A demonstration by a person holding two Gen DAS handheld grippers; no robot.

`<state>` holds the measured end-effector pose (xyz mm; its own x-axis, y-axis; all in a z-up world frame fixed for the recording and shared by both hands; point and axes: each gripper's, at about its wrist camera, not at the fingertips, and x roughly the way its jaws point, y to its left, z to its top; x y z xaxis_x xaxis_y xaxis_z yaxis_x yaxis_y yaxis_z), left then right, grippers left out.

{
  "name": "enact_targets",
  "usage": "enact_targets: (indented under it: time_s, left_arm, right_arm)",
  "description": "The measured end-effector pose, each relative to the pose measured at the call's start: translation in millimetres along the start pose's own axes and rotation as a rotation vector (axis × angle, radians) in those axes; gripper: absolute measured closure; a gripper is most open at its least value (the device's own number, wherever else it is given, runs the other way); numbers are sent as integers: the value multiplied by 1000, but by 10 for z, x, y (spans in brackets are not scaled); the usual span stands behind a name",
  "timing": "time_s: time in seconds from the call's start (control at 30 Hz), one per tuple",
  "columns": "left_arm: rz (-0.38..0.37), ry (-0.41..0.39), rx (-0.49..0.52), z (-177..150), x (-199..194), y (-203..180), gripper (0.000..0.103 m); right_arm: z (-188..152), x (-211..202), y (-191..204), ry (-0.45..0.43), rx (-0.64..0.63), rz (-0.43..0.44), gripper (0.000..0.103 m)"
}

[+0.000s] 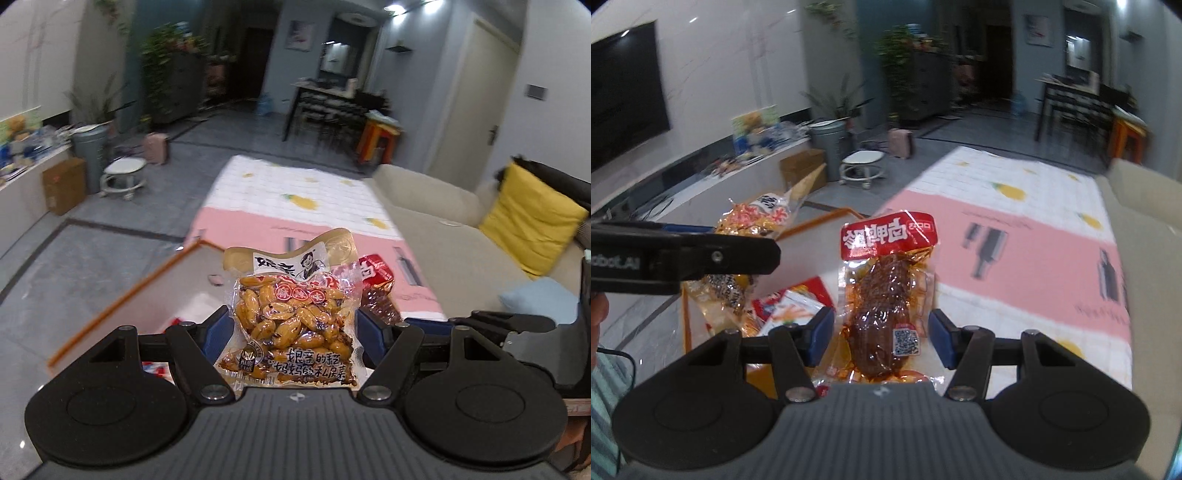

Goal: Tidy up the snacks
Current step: 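Carry the peanut bag and meat snack into the orange box and open both tools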

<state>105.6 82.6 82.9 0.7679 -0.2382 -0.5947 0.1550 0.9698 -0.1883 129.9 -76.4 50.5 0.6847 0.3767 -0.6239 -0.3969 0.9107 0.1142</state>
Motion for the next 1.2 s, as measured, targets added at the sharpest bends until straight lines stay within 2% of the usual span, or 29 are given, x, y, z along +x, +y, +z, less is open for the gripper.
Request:
enact_targets:
  time_s: [0.17, 0.3, 0.53, 0.63, 1.1, 1.2]
  left_arm:
    - [71, 61, -70, 90, 217, 333, 21]
    - [110, 113, -92, 82, 424, 563, 21]
    - [149, 239, -79, -86, 783, 759, 21]
    - [152, 264, -70, -157, 820, 803, 21]
    - [169, 382, -62, -364, 1145, 973, 20]
    - [171, 399, -83, -394, 1168, 1027, 20]
  right_arm:
    - [285, 436, 234, 57, -89, 36, 49]
    - [377, 822, 385, 110, -186, 35, 49]
    - [411, 1380, 462, 223, -309, 51, 49]
    - [341, 1587, 485, 276, -363, 49, 48]
    - [175, 2082, 548, 379, -470, 66, 44]
    - [122, 2071, 555, 390, -466, 71, 42]
